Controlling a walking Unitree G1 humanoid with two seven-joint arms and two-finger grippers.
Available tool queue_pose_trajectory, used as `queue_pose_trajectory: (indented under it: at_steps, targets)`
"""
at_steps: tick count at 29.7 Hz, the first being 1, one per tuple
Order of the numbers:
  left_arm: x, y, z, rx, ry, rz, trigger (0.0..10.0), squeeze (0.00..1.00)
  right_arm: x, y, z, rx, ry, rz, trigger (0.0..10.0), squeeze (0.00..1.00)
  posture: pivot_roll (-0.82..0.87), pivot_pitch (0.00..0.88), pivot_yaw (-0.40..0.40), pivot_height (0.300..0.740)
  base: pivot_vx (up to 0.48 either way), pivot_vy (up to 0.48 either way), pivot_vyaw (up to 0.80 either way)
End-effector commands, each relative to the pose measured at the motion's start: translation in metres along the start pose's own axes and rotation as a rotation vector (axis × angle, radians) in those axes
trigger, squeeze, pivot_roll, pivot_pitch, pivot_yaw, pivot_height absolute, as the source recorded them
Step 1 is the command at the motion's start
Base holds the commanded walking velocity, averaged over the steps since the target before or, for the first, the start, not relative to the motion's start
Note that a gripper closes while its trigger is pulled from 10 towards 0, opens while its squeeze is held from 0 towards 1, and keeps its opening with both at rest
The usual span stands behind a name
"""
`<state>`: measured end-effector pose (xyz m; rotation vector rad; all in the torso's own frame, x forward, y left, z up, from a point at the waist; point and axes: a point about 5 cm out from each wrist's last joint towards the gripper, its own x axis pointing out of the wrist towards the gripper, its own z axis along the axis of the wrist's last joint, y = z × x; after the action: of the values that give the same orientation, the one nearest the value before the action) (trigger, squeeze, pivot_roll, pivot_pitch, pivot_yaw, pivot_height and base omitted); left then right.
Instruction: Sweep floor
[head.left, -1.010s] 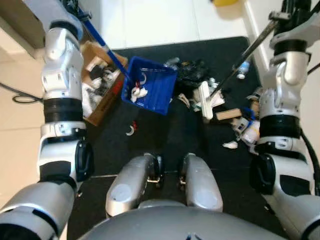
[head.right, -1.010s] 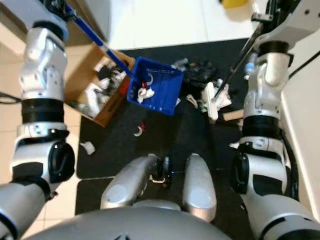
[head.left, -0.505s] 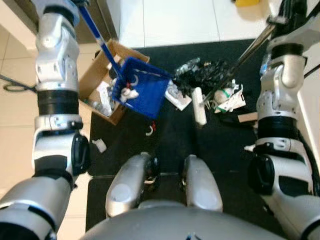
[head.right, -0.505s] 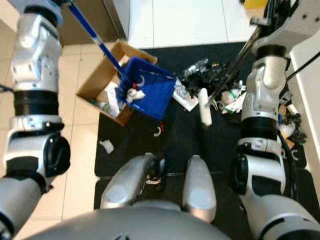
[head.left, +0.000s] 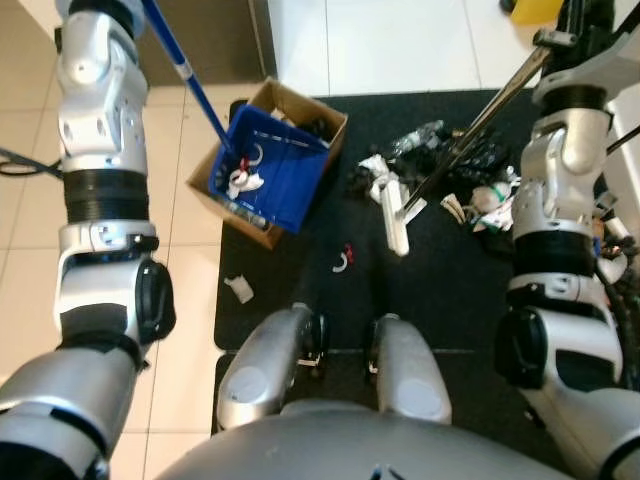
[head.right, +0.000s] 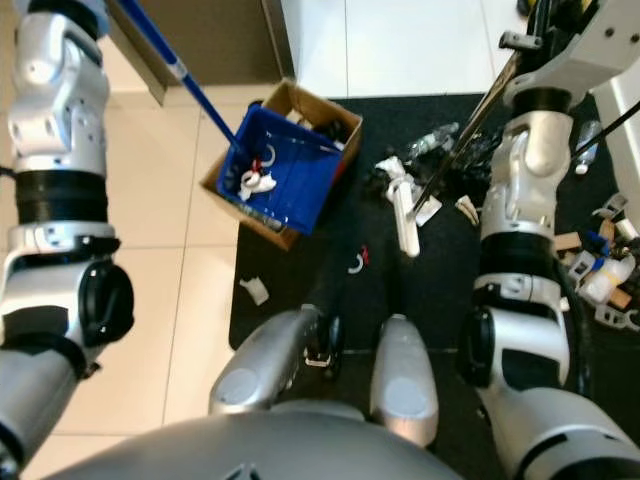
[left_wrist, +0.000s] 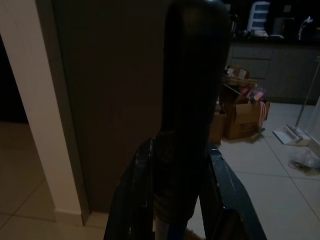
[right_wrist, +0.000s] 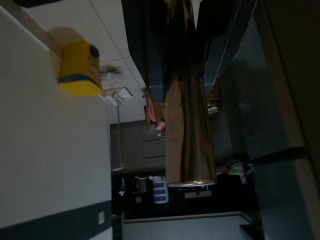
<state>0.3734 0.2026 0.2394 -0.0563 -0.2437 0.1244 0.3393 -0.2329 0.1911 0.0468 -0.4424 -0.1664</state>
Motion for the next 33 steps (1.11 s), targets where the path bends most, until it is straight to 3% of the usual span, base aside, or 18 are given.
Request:
queue_pose_trajectory:
  at_steps: [1, 8, 26, 33]
  targets:
    - [0.0026, 0.0020, 0.0176, 0.008, -0.082, 0.000, 10.0, 0.00, 0.0032, 0.0023, 0.0083, 0.000, -0.047, 0.009, 10.0, 0.00, 0.09, 0.030, 0.088, 0.740, 0.000, 0.000, 0.00]
    - [0.0028, 0.0014, 0.0169, 0.021, -0.084, -0.003, 10.0, 0.00, 0.0030, 0.0018, 0.0087, -0.002, -0.050, 0.007, 10.0, 0.00, 0.09, 0.030, 0.089, 0.740, 0.000, 0.000, 0.00]
    - [0.0033, 0.0008, 0.0131, 0.049, -0.078, -0.003, 10.0, 0.00, 0.0016, 0.0014, 0.0091, 0.001, -0.057, 0.002, 10.0, 0.00, 0.08, 0.035, 0.096, 0.740, 0.013, -0.431, 0.00]
    - [0.0032, 0.0014, 0.0135, 0.050, -0.084, 0.003, 10.0, 0.00, 0.0017, 0.0014, 0.0093, 0.001, -0.057, 0.004, 10.0, 0.00, 0.08, 0.038, 0.095, 0.740, 0.000, 0.000, 0.00]
